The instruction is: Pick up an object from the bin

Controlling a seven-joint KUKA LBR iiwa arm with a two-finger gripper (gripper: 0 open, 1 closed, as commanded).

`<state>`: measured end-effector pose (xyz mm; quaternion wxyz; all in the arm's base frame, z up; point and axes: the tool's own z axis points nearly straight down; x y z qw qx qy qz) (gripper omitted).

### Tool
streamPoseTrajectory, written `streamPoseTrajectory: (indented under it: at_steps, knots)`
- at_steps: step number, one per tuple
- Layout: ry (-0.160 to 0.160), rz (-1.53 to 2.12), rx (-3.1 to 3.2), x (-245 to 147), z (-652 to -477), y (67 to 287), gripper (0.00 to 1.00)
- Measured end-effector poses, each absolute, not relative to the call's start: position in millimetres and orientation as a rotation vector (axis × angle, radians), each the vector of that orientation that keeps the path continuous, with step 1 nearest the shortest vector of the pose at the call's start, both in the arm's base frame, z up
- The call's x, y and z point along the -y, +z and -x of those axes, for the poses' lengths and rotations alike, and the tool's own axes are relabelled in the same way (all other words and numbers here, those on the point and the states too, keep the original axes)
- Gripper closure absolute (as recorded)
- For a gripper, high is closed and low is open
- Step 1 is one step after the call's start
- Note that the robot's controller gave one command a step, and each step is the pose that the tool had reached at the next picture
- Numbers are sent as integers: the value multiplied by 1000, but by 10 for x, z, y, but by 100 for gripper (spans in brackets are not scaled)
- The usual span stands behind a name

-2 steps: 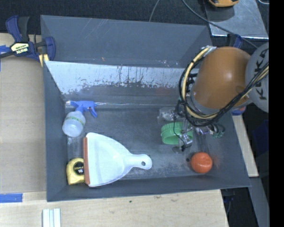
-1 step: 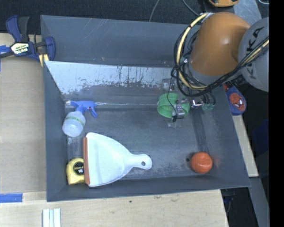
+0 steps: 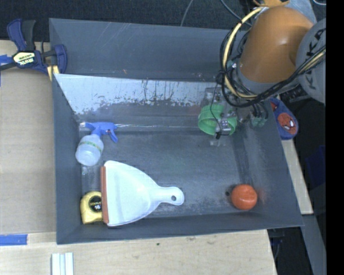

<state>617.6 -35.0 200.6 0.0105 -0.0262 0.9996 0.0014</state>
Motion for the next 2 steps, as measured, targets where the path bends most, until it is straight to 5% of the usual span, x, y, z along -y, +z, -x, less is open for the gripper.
streamPoseTrajectory:
  at_steps: [1,2]
  knots:
    - [9,-326,-3102,164,-6246,1917,0]
    - [6,-200,-3112,449,-6182,1634,0]
